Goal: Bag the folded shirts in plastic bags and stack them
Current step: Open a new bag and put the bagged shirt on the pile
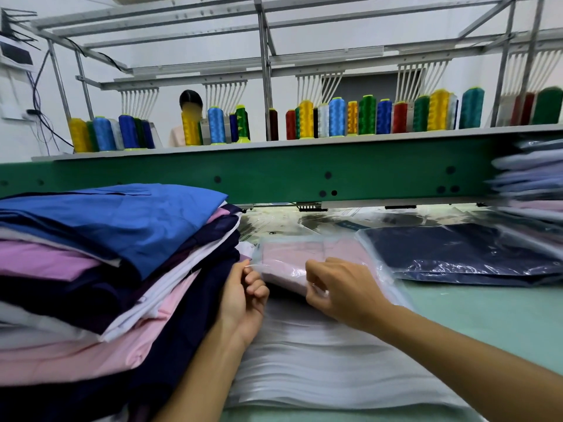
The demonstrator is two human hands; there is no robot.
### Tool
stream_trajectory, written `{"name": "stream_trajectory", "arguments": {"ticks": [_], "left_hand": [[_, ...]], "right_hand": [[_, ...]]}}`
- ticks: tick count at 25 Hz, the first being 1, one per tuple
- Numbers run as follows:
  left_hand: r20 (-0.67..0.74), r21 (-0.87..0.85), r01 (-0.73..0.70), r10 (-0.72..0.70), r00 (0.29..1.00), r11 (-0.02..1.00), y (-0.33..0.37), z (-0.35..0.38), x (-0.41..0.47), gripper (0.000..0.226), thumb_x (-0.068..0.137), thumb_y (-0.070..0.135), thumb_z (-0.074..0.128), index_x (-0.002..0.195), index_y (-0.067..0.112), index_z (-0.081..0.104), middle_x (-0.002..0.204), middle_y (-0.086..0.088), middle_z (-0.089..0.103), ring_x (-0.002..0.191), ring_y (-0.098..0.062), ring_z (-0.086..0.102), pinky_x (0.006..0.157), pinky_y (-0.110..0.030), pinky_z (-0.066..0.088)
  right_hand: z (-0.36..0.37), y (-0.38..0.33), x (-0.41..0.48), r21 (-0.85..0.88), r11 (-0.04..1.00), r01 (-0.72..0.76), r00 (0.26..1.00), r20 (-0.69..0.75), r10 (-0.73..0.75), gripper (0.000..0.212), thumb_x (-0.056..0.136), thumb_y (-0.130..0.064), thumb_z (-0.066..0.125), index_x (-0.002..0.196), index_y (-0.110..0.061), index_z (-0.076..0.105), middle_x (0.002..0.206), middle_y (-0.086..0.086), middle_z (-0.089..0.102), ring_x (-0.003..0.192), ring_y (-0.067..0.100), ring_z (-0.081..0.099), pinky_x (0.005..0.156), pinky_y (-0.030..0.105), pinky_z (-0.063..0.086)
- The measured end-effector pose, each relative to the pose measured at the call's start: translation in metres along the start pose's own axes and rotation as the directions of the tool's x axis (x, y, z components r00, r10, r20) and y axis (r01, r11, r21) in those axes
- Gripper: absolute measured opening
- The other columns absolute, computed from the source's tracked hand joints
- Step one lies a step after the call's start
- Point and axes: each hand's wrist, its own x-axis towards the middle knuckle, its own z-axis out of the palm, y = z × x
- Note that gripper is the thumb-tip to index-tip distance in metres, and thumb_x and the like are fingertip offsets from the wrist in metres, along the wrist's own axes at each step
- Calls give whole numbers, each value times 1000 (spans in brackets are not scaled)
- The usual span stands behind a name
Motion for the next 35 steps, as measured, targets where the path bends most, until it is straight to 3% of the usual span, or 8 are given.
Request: {"name": "stream_trajectory", "arguments": {"ticks": [6, 9, 12, 16, 28, 35], "left_hand": [[-4, -14, -29, 29, 1000, 999, -2, -5, 8, 31, 100, 19, 48, 70, 19, 42, 57, 6, 38, 43, -6, 33, 39, -15, 35], [-29, 20, -74, 74, 997, 997, -4, -9, 10, 31, 99, 20, 50, 69, 20, 44, 59, 5, 47, 47, -6, 38, 53, -18, 46], [-12, -3, -86, 86, 996, 996, -6, -10, 10, 32, 98, 20, 52, 68, 19, 43, 58, 5, 50, 50, -8, 39, 78, -33, 54], [-5, 1, -104, 104, 995, 995, -7, -9, 10, 33, 100, 19, 49, 69, 18, 40, 57, 4, 47, 48, -8, 40, 88, -48, 55], [-31, -123, -98, 94, 995, 988, -6, -8, 12, 32, 100, 14, 48, 69, 16, 41, 57, 1, 47, 52, -9, 36, 79, -54, 58], [-91, -160, -145, 131, 987, 976, -7, -7, 15, 32, 101, 15, 44, 70, 17, 39, 55, 0, 47, 51, -9, 33, 87, -53, 58]], "right_hand": [[-17, 39, -28, 60, 988, -141, 987, 84, 136, 17, 85, -36, 60, 79, -30, 45, 71, -11, 55, 67, 8, 48, 59, 38, 49], [-24, 48, -27, 118, 976, -184, 976, 136, 167, 14, 84, -34, 63, 79, -29, 51, 77, -10, 57, 74, 9, 53, 69, 37, 51], [-30, 54, -24, 142, 970, -198, 972, 155, 176, 10, 82, -29, 64, 79, -28, 54, 78, -10, 57, 76, 14, 55, 71, 37, 51], [-38, 70, -29, 127, 956, -265, 957, 156, 244, 8, 81, -28, 66, 80, -29, 58, 78, -12, 57, 76, 11, 55, 71, 36, 51], [-54, 107, -36, 172, 897, -408, 912, 124, 391, 22, 81, -26, 72, 70, -32, 54, 76, -6, 64, 75, 18, 57, 70, 43, 51], [-55, 115, -36, 274, 872, -406, 912, 57, 406, 26, 82, -11, 72, 68, -23, 53, 69, -1, 65, 64, 20, 59, 53, 37, 53]]}}
